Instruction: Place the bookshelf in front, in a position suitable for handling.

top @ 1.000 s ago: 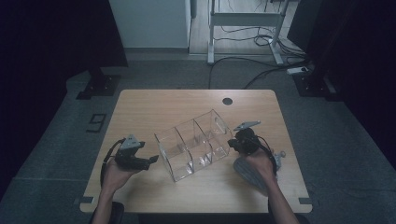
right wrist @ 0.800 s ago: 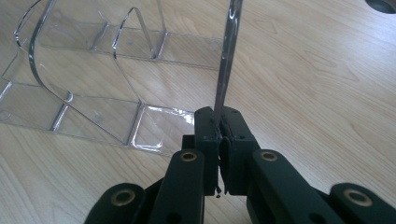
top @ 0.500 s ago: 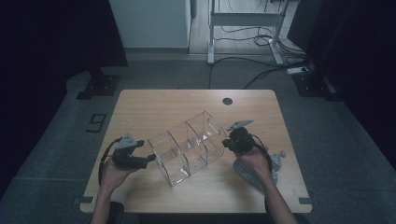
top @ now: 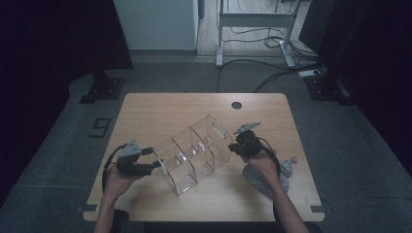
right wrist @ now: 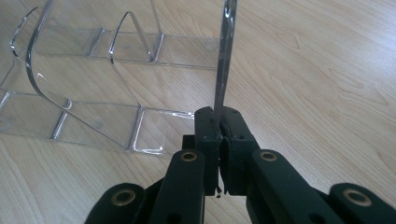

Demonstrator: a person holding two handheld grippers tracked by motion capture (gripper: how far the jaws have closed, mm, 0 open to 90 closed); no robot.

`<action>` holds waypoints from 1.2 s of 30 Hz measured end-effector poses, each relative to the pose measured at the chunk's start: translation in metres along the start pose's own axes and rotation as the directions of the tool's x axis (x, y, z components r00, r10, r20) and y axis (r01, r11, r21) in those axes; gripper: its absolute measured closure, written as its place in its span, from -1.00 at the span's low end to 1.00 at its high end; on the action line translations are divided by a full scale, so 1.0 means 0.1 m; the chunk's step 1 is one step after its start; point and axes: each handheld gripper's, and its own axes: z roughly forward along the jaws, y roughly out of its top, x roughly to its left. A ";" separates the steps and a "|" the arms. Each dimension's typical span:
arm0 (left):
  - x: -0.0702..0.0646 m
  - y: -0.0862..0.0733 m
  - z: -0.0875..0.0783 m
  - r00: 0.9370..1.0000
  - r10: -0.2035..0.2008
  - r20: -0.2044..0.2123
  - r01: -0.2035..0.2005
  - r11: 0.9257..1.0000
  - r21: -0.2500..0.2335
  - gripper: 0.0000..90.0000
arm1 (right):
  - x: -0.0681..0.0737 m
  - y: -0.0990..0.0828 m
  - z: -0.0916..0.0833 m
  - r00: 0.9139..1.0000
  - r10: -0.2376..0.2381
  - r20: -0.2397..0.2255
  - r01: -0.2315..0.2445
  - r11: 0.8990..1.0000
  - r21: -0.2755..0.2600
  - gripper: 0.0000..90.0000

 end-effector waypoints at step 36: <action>-0.13 -0.05 0.01 0.998 -0.065 -0.015 0.065 0.998 -0.016 -0.04 | -0.30 -0.67 -0.52 0.999 0.029 0.041 -0.033 0.995 0.097 -0.48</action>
